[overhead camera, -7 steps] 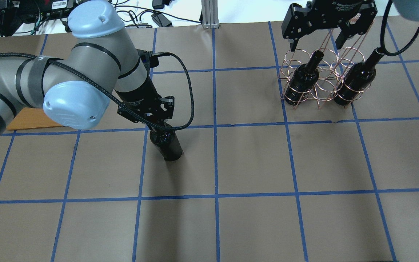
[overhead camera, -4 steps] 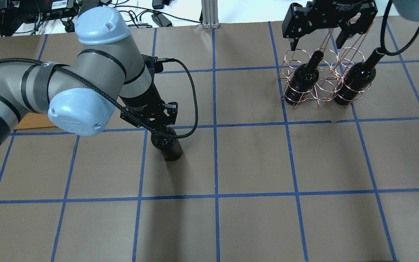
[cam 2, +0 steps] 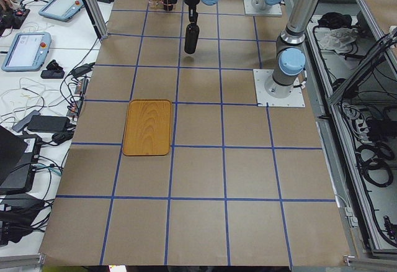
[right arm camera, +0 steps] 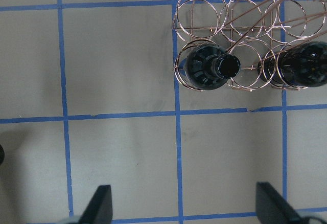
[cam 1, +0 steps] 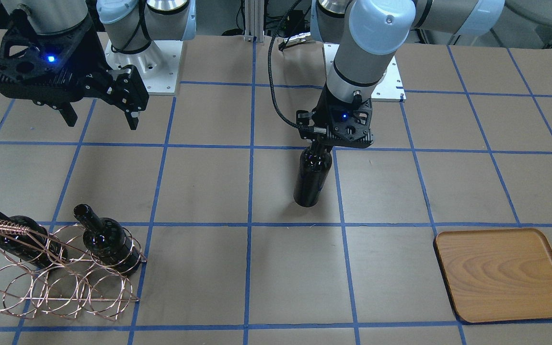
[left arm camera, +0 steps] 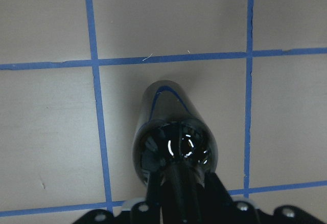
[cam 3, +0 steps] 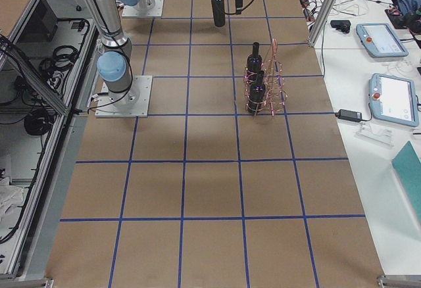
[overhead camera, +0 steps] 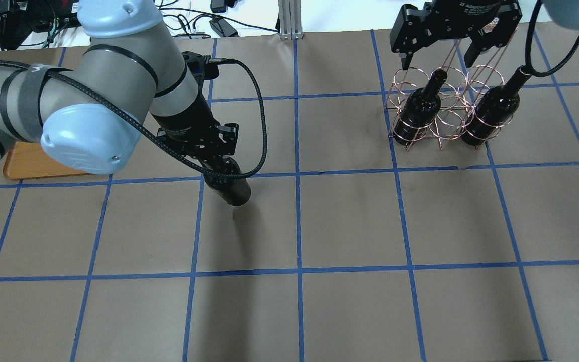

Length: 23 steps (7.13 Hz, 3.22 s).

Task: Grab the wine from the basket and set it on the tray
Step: 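Carry the bottle with the left gripper and lay it on the wooden tray, then open the left gripper and raise it away from the tray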

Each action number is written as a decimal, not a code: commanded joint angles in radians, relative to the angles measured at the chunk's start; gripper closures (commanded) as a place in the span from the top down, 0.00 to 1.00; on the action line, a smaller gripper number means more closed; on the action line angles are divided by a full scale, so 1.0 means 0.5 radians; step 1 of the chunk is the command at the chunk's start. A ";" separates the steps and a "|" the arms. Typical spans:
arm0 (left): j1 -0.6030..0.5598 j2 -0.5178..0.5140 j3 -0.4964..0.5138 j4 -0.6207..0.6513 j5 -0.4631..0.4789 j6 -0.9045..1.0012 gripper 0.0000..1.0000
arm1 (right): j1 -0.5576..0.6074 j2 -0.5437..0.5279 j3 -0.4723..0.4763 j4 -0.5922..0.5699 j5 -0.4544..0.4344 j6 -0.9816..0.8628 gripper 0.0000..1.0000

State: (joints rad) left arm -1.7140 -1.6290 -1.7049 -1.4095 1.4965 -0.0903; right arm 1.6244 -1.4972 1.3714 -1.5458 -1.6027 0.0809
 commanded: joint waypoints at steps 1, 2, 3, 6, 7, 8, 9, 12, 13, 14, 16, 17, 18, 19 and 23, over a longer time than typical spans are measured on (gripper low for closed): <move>0.321 -0.058 0.215 -0.187 0.023 0.311 0.00 | 0.000 -0.003 0.000 -0.001 0.002 0.001 1.00; 0.542 -0.119 0.295 -0.191 -0.020 0.392 0.00 | 0.000 -0.003 0.000 -0.001 0.002 0.001 1.00; 0.696 -0.165 0.372 -0.206 -0.005 0.471 0.00 | 0.000 0.000 0.000 -0.001 0.005 0.001 1.00; 1.084 -0.423 0.583 -0.197 -0.011 0.978 0.00 | 0.000 -0.003 0.000 -0.001 0.006 0.001 1.00; 1.096 -0.502 0.709 -0.212 0.010 0.984 0.00 | 0.000 0.000 0.000 -0.001 0.002 0.001 1.00; 1.112 -0.582 0.813 -0.212 0.059 1.045 0.00 | 0.000 0.000 0.000 -0.001 0.002 0.001 1.00; 1.139 -0.674 0.854 -0.197 0.057 1.061 0.00 | 0.000 0.000 0.000 -0.001 0.002 0.001 1.00; 1.170 -0.785 0.891 -0.203 0.063 1.125 0.00 | 0.000 0.000 0.000 -0.004 -0.001 0.001 1.00; 1.170 -0.782 0.876 -0.206 0.105 1.126 0.00 | 0.000 0.000 0.000 -0.004 -0.001 0.001 1.00; 1.170 -0.782 0.857 -0.197 0.106 1.129 0.37 | 0.000 0.000 0.000 -0.004 -0.001 0.001 1.00; 1.188 -0.767 0.830 -0.194 0.106 1.123 0.90 | 0.000 0.000 0.000 -0.001 -0.001 0.001 1.00; 1.204 -0.731 0.830 -0.203 0.081 1.113 1.00 | 0.000 0.000 0.000 -0.004 -0.001 0.001 1.00; 1.195 -0.663 0.830 -0.227 0.093 1.113 1.00 | 0.000 0.000 0.000 -0.001 -0.001 0.001 1.00; 1.182 -0.547 0.830 -0.370 0.099 1.107 1.00 | 0.000 0.000 0.000 -0.001 -0.004 0.001 1.00; 0.546 -0.209 0.735 -0.442 0.121 0.726 1.00 | -0.003 0.000 0.000 -0.001 -0.004 0.001 1.00</move>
State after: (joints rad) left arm -1.3213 -1.7766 -1.3083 -1.6273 1.5427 0.3648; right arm 1.6231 -1.4971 1.3714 -1.5463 -1.6045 0.0809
